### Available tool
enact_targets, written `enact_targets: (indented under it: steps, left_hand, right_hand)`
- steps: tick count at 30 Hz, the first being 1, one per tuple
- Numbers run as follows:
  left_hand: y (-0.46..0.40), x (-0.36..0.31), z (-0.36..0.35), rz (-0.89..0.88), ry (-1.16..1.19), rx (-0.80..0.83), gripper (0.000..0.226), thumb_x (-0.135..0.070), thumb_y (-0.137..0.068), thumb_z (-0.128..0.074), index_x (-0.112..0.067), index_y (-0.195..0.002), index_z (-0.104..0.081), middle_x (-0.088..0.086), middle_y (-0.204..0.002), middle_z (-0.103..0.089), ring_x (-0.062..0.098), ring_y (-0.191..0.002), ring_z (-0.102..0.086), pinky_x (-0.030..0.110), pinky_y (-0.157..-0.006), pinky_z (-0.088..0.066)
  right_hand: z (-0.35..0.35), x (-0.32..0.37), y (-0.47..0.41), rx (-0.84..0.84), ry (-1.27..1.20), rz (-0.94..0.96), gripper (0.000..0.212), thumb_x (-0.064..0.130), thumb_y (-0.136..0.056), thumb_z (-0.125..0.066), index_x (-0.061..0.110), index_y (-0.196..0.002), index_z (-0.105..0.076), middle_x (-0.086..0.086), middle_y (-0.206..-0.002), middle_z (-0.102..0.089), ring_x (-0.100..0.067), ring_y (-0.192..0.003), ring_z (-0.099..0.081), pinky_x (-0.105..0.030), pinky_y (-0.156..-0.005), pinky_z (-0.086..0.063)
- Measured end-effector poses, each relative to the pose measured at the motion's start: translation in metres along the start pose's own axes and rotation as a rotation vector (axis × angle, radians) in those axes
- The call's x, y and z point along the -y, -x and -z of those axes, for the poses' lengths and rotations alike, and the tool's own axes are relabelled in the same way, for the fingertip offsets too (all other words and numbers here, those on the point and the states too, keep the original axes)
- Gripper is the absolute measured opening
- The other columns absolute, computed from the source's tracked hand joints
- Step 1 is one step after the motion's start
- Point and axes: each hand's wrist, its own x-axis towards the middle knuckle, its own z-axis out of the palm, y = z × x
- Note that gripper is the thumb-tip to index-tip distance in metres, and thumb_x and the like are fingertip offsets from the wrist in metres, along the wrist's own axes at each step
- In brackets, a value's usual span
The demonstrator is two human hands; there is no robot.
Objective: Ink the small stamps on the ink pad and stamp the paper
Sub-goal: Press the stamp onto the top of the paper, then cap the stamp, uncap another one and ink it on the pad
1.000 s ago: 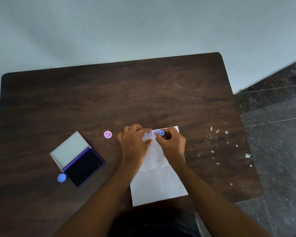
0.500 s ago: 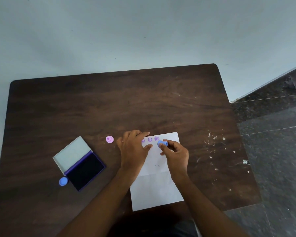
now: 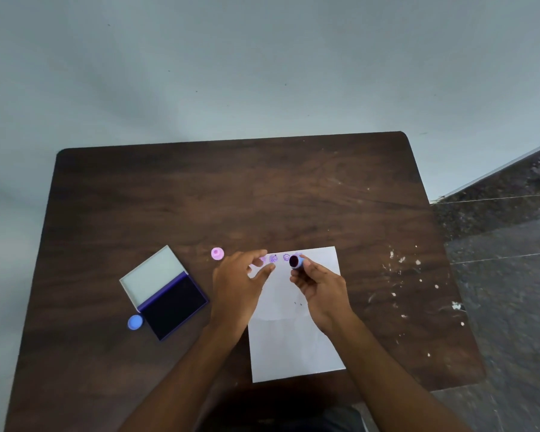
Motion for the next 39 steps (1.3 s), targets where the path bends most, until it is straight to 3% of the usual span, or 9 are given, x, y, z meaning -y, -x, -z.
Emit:
enact_targets:
  steps: [2, 6, 11, 16, 17, 20, 22, 32, 39]
  left_hand:
    - [0.008, 0.009, 0.014, 0.099, 0.031, -0.015, 0.031, -0.044, -0.094, -0.057, -0.024, -0.113, -0.070, -0.004, -0.110, -0.073, 0.002, -0.089, -0.060, 0.027, -0.086, -0.051]
    - [0.027, 0.032, 0.041, 0.222, 0.078, -0.122, 0.027, -0.036, -0.098, -0.053, -0.019, -0.112, -0.069, -0.002, -0.108, -0.072, 0.012, -0.098, -0.063, 0.040, -0.093, -0.053]
    - [0.046, 0.056, 0.068, 0.251, 0.176, -0.203, 0.022, -0.026, -0.097, -0.056, -0.019, -0.113, -0.070, -0.005, -0.111, -0.071, 0.004, -0.099, -0.061, 0.025, -0.090, -0.050]
    - [0.056, 0.077, 0.088, 0.237, 0.180, -0.279, 0.018, -0.023, -0.097, -0.057, -0.022, -0.109, -0.070, -0.006, -0.110, -0.071, 0.002, -0.099, -0.060, 0.023, -0.090, -0.051]
    - [0.058, 0.082, 0.091, 0.244, 0.168, -0.289, 0.018, -0.024, -0.097, -0.057, -0.023, -0.109, -0.070, -0.006, -0.111, -0.071, 0.003, -0.100, -0.060, 0.024, -0.091, -0.050]
    - [0.063, 0.098, 0.102, 0.265, 0.161, -0.309, 0.019, -0.025, -0.096, -0.058, -0.024, -0.111, -0.070, -0.006, -0.115, -0.070, 0.011, -0.108, -0.062, 0.045, -0.099, -0.048]
    - [0.067, 0.110, 0.110, 0.291, 0.157, -0.336, 0.020, -0.024, -0.096, -0.058, -0.023, -0.112, -0.070, -0.004, -0.115, -0.070, 0.013, -0.108, -0.062, 0.048, -0.098, -0.048]
    - [0.086, 0.171, 0.132, 0.394, 0.138, -0.374, 0.027, -0.018, -0.086, -0.071, -0.019, -0.113, -0.069, -0.004, -0.103, -0.069, 0.010, -0.089, -0.062, 0.038, -0.086, -0.056]
    - [0.082, 0.191, 0.122, 0.373, 0.064, -0.312, 0.042, -0.019, -0.081, -0.076, -0.020, -0.121, -0.064, -0.003, -0.115, -0.062, 0.013, -0.101, -0.059, 0.038, -0.092, -0.053]
  right_hand:
    - [-0.010, -0.003, 0.004, 0.046, -0.053, -0.057, 0.016, 0.004, -0.092, -0.059, -0.004, -0.097, -0.072, -0.019, -0.092, -0.073, -0.025, -0.074, -0.068, -0.032, -0.069, -0.060]
    - [-0.031, -0.017, 0.015, 0.146, -0.095, -0.178, 0.018, 0.006, -0.091, -0.060, -0.004, -0.099, -0.074, -0.021, -0.096, -0.073, -0.026, -0.078, -0.069, -0.033, -0.071, -0.060]
    - [-0.059, -0.042, 0.028, 0.224, -0.051, -0.258, 0.019, 0.008, -0.091, -0.059, 0.000, -0.097, -0.075, -0.020, -0.097, -0.073, -0.026, -0.079, -0.070, -0.034, -0.073, -0.060]
    - [-0.085, -0.066, 0.037, 0.217, -0.010, -0.335, 0.018, 0.007, -0.089, -0.060, 0.002, -0.093, -0.077, -0.021, -0.101, -0.074, -0.028, -0.083, -0.073, -0.034, -0.070, -0.059]
    - [-0.091, -0.070, 0.039, 0.219, -0.005, -0.350, 0.018, 0.007, -0.089, -0.060, 0.002, -0.092, -0.077, -0.021, -0.101, -0.074, -0.028, -0.083, -0.073, -0.034, -0.070, -0.059]
    - [-0.106, -0.085, 0.043, 0.223, 0.019, -0.387, 0.019, 0.006, -0.089, -0.058, 0.001, -0.092, -0.077, -0.021, -0.101, -0.074, -0.028, -0.082, -0.073, -0.034, -0.069, -0.059]
    - [-0.117, -0.095, 0.047, 0.228, 0.050, -0.410, 0.020, 0.006, -0.090, -0.057, 0.002, -0.092, -0.077, -0.021, -0.101, -0.074, -0.027, -0.080, -0.073, -0.034, -0.069, -0.059]
    - [-0.152, -0.139, 0.055, 0.230, 0.174, -0.448, 0.019, 0.007, -0.088, -0.059, 0.003, -0.088, -0.078, -0.019, -0.091, -0.075, -0.025, -0.075, -0.073, -0.034, -0.067, -0.059]
    - [-0.159, -0.149, 0.055, 0.236, 0.192, -0.440, 0.022, 0.005, -0.088, -0.056, 0.001, -0.086, -0.078, -0.018, -0.086, -0.075, -0.023, -0.070, -0.071, -0.032, -0.065, -0.059]
